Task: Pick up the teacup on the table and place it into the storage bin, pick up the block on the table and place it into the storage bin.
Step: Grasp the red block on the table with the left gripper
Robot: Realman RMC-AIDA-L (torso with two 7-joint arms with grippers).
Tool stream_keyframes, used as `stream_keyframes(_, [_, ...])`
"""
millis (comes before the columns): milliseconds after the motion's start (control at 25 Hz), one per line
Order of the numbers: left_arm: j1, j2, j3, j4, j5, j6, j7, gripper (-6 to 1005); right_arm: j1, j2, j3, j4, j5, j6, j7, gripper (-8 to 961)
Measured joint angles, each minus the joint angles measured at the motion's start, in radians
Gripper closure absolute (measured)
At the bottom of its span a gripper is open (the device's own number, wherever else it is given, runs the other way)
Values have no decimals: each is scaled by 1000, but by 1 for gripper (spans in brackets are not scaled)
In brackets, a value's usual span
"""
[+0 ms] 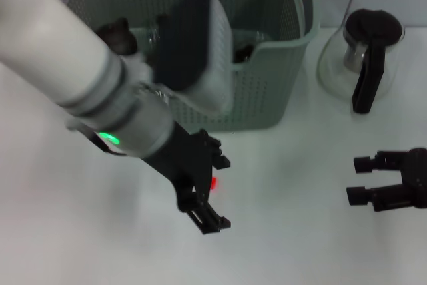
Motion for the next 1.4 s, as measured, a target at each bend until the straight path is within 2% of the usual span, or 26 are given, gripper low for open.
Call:
stream_keyframes(80, [-16, 0, 60, -58, 51, -86, -39, 35, 5, 2, 0, 6, -14, 5, 0, 9])
stream_keyframes(120, [-39, 0, 101, -124, 89, -157, -76, 35, 5, 2, 0, 6, -14, 5, 0, 9])
stream_keyframes(160, [-39, 0, 101, -124, 89, -157, -76, 35, 7, 4, 0, 6, -19, 5, 0, 9])
stream_keyframes(200, [-86, 0, 149, -236, 139, -259, -144, 35, 9, 6, 1, 6, -24, 7, 1, 9])
stream_keyframes(480, [-179, -1, 186, -434, 182, -415, -296, 36, 13, 11, 4, 8, -35, 10, 1, 9])
stream_keyframes(840, [-218, -2, 202, -502, 198, -443, -421, 52, 13, 11, 3, 8, -35, 19, -2, 9])
stream_keyframes(1080, [-226, -2, 257, -526, 206, -476, -529, 232, 15, 11, 0, 8, -35, 24, -6, 9])
stream_keyframes(1400, [-229, -5, 294, -535, 222, -493, -632, 323, 16, 11, -4, 8, -35, 33, -7, 8])
